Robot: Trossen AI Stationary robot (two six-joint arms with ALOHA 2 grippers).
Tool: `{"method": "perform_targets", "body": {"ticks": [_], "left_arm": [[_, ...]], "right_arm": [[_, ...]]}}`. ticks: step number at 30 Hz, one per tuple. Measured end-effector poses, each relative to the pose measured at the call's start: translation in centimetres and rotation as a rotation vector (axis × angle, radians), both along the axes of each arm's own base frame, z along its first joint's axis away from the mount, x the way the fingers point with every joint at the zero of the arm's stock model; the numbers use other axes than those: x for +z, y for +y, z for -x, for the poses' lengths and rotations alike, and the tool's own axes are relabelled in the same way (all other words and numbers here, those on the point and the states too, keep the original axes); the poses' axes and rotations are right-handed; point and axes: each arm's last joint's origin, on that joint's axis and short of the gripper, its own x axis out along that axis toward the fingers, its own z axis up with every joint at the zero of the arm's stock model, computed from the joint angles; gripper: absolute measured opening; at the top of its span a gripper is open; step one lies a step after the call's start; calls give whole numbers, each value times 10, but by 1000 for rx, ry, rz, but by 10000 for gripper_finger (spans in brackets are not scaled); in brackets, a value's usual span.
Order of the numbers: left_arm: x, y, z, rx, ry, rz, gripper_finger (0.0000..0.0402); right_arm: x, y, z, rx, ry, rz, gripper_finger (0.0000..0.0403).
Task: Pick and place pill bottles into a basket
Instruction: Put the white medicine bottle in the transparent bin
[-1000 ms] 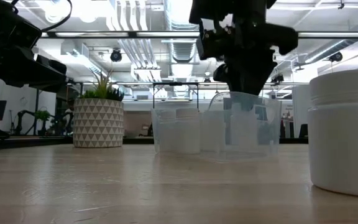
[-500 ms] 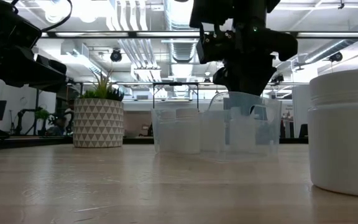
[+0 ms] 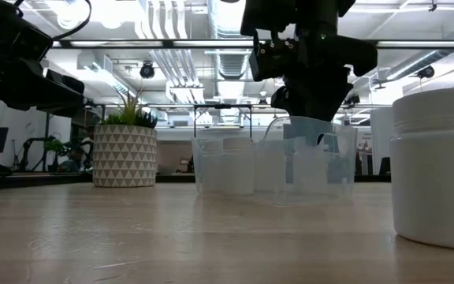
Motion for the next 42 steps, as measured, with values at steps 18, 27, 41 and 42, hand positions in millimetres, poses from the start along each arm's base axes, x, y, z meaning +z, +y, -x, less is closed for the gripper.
{"method": "perform_targets", "body": {"ticks": [18, 27, 41, 42], "left_arm": [[0, 0, 0, 0, 0, 1, 8], [0, 0, 0, 0, 0, 1, 8], [0, 0, 0, 1, 0, 1, 8], [0, 0, 0, 0, 0, 2, 8]], "right_arm": [[0, 0, -1, -10, -8, 5, 205], [4, 0, -1, -9, -13, 4, 238], [53, 13, 4, -37, -112, -122, 251], [57, 17, 5, -32, -122, -136, 250]]}}
